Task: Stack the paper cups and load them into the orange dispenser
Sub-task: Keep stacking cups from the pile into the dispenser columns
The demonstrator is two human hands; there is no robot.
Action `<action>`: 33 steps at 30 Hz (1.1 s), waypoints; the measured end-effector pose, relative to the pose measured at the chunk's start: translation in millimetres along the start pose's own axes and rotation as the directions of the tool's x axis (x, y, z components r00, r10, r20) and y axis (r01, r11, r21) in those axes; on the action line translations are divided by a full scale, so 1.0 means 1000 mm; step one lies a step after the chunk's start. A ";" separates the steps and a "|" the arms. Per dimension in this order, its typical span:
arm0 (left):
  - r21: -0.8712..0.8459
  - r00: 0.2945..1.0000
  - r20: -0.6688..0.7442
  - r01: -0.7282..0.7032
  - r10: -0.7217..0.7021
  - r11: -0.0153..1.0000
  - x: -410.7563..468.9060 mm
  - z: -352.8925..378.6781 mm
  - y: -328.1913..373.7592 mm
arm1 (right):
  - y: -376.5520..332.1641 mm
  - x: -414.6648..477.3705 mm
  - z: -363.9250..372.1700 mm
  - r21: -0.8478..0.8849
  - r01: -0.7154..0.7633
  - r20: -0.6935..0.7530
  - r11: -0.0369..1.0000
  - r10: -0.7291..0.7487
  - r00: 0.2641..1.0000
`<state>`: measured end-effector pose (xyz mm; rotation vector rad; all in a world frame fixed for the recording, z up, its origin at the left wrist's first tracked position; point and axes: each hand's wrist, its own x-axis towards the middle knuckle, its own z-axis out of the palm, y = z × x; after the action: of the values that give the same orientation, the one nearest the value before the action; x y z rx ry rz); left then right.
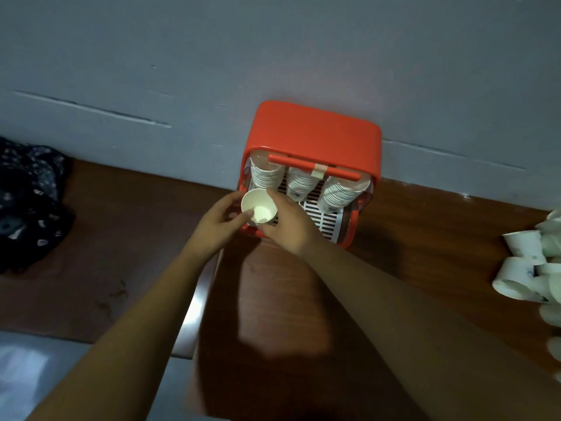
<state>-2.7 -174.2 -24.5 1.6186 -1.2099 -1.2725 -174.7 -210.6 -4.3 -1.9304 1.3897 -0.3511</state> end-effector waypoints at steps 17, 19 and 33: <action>0.488 1.000 -0.015 0.020 -0.014 0.873 -0.050 0.028 -0.020 | 0.054 -0.097 -0.035 -0.031 -0.201 -0.165 0.979 0.193 0.967; 0.534 0.995 0.097 -0.059 0.008 0.844 -0.060 0.051 -0.018 | 0.080 -0.135 -0.056 -0.116 -0.307 -0.186 0.945 0.283 0.941; 0.566 0.872 0.464 -0.427 0.156 0.705 -0.100 0.326 0.105 | 0.268 -0.416 -0.218 -0.067 -0.673 -0.516 0.736 0.552 0.655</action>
<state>-350.0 -106.8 22.9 1.5505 -2.2786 -1.0231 -652.4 37.8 41.3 -1.4523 2.4273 -0.3159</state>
